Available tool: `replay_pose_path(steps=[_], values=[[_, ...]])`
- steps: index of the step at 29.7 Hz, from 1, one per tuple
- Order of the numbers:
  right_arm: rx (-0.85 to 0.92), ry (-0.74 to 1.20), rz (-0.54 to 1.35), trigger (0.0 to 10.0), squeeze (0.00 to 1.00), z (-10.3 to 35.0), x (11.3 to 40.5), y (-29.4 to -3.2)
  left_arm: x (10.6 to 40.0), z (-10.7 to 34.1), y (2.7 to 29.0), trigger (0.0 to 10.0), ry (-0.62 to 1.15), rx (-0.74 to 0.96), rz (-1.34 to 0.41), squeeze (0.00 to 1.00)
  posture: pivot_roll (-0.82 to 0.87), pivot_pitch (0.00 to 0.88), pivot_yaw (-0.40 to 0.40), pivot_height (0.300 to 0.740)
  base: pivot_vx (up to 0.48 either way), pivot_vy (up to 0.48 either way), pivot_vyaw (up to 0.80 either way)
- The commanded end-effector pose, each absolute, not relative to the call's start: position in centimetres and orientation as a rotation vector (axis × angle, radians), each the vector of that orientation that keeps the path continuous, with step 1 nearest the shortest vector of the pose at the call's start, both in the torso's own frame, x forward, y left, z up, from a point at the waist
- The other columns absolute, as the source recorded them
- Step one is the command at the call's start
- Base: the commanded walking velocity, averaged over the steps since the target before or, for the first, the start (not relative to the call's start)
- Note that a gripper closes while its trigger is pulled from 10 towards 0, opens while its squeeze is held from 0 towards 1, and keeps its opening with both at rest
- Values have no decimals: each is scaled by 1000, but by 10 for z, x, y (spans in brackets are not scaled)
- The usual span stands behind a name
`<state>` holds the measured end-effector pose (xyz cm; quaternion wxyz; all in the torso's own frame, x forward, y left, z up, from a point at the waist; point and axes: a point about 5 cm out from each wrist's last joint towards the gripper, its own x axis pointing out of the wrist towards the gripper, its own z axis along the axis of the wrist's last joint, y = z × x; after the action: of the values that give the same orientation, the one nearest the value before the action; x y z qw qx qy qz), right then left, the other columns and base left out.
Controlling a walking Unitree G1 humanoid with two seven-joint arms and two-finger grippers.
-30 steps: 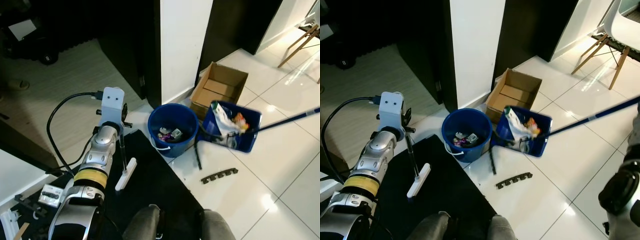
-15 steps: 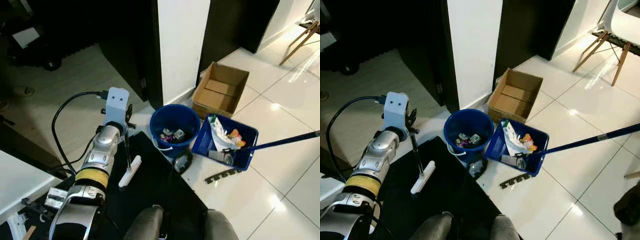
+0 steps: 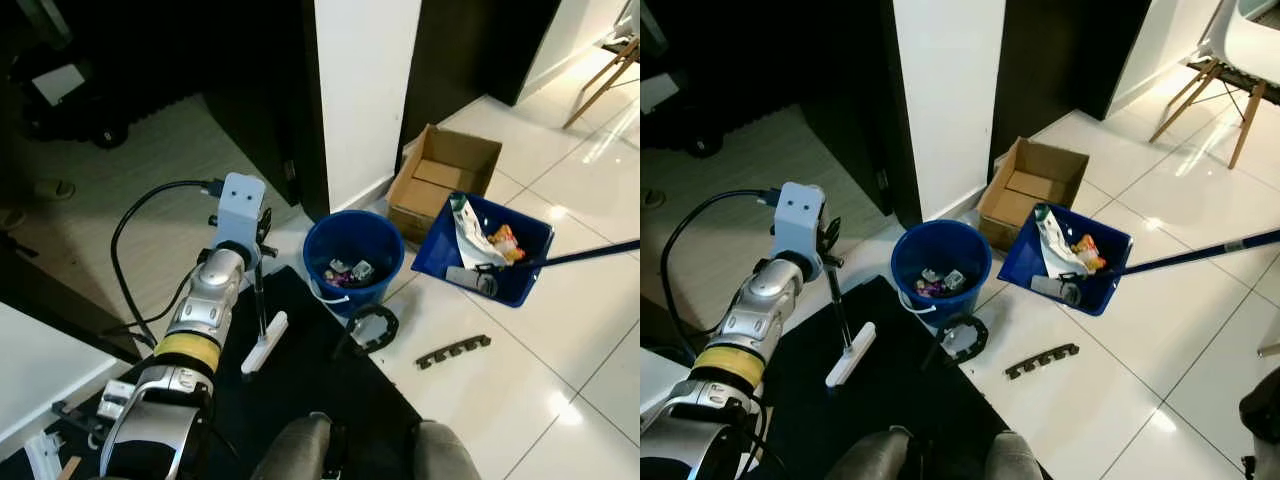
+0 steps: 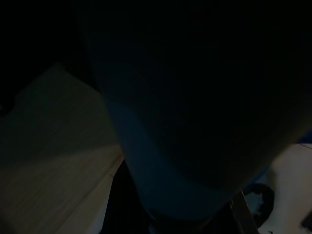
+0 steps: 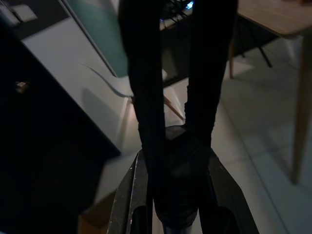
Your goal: Sweep floor
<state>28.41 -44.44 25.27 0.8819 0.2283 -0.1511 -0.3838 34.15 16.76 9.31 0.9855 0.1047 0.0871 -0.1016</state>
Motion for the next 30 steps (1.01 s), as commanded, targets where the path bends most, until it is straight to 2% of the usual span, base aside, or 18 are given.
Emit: replay_pose_path(steps=[1, 5, 9, 12, 15, 16, 18, 20, 21, 30], values=[[507, -428, -718, 10000, 0, 282, 297, -434, 345, 101, 165, 10000, 123, 216, -196, 0, -29, 27, 73, 740, 0, 0, 0], [507, -452, -674, 10000, 0, 293, 309, -423, 345, 103, 167, 10000, 112, 220, -180, 0, -26, 24, 58, 740, 0, 0, 0], [463, -461, -592, 10000, 0, 308, 334, -396, 345, 103, 173, 10000, 100, 229, -152, 0, -20, 23, 41, 740, 0, 0, 0], [444, -455, -563, 10000, 0, 310, 342, -385, 344, 103, 176, 10000, 99, 228, -143, 0, -14, 23, 26, 740, 0, 0, 0], [371, -414, -488, 10000, 0, 307, 365, -353, 342, 102, 180, 10000, 97, 224, -119, 0, -5, 26, 6, 740, 0, 0, 0], [371, -414, -488, 10000, 0, 307, 365, -353, 342, 102, 180, 10000, 97, 224, -119, 0, -5, 26, 6, 740, 0, 0, 0], [305, -393, -458, 10000, 0, 302, 376, -332, 340, 102, 182, 10000, 95, 223, -105, 0, 4, 31, -7, 740, 0, 0, 0], [277, -391, -454, 10000, 0, 301, 379, -325, 340, 102, 183, 10000, 93, 222, -100, 0, 6, 34, -11, 740, 0, 0, 0], [235, -362, -454, 10000, 0, 294, 387, -310, 338, 102, 185, 10000, 90, 222, -89, 0, 14, 45, -24, 740, 0, 0, 0], [153, -335, -479, 10000, 0, 288, 398, -282, 333, 100, 192, 10000, 90, 224, -60, 0, 19, 67, -45, 740, 0, 0, 0]])
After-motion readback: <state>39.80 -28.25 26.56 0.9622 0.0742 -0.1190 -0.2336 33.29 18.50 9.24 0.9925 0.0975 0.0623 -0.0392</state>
